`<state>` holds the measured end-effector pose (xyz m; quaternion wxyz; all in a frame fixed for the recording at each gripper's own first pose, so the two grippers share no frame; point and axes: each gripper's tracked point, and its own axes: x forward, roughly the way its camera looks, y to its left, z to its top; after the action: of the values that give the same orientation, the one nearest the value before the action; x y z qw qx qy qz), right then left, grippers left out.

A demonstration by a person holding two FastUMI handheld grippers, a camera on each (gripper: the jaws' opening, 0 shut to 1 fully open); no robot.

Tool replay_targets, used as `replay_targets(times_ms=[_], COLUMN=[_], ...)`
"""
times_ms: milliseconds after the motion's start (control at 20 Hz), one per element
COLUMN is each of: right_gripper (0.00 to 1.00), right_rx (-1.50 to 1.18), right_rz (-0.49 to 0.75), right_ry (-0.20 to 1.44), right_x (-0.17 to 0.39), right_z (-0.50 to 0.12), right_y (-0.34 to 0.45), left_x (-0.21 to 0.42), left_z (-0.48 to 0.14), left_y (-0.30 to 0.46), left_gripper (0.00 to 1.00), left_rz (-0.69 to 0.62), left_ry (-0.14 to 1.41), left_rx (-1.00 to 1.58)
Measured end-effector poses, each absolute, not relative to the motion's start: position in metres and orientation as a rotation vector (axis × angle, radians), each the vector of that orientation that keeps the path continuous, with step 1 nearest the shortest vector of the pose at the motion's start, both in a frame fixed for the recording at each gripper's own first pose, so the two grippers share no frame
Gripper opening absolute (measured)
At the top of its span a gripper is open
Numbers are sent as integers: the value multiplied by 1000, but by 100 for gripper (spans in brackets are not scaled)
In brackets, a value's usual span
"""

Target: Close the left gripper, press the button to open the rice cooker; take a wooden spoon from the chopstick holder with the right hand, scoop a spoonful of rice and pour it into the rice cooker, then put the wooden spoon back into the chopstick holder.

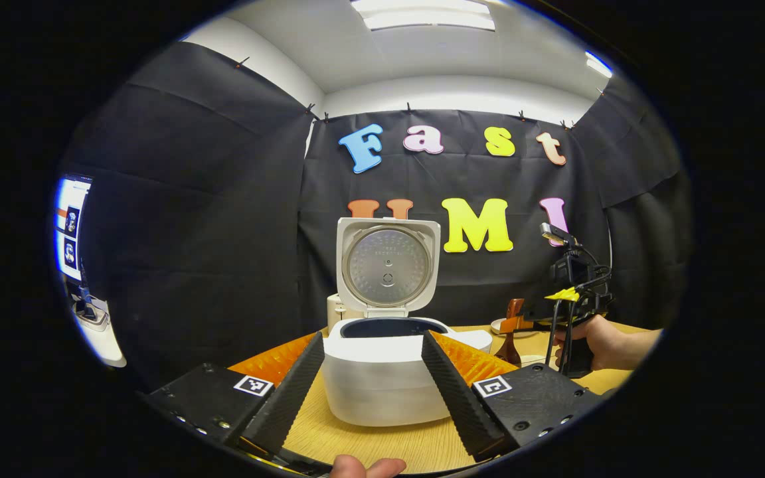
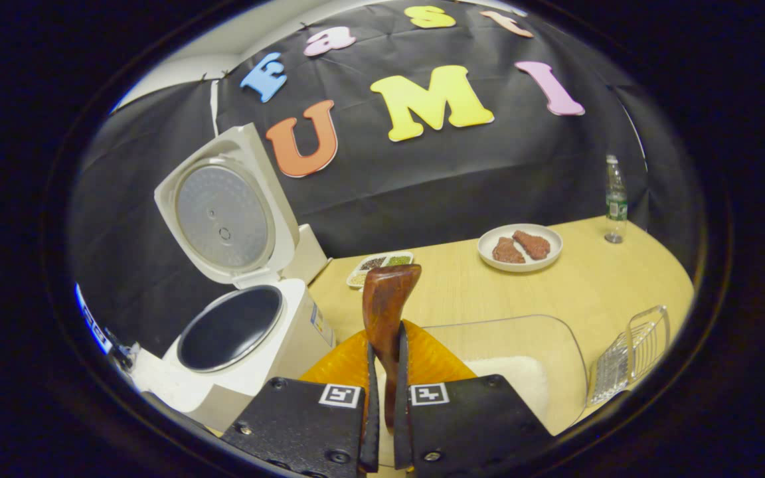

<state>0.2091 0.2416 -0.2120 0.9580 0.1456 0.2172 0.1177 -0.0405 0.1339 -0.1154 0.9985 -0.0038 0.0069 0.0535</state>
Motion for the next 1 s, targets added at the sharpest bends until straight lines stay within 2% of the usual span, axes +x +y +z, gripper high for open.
replay_targets(times_ms=[450, 1000], right_gripper=[14, 14], right_rx=[761, 968], right_rz=[226, 192], right_ry=[464, 297], right_x=[218, 208], right_z=[-205, -150], right_y=[194, 114], left_x=[-45, -51], left_z=[-110, -105], left_y=[142, 157], left_gripper=[94, 94], left_rz=[115, 142], left_ry=[23, 35], left_rx=[-34, -63])
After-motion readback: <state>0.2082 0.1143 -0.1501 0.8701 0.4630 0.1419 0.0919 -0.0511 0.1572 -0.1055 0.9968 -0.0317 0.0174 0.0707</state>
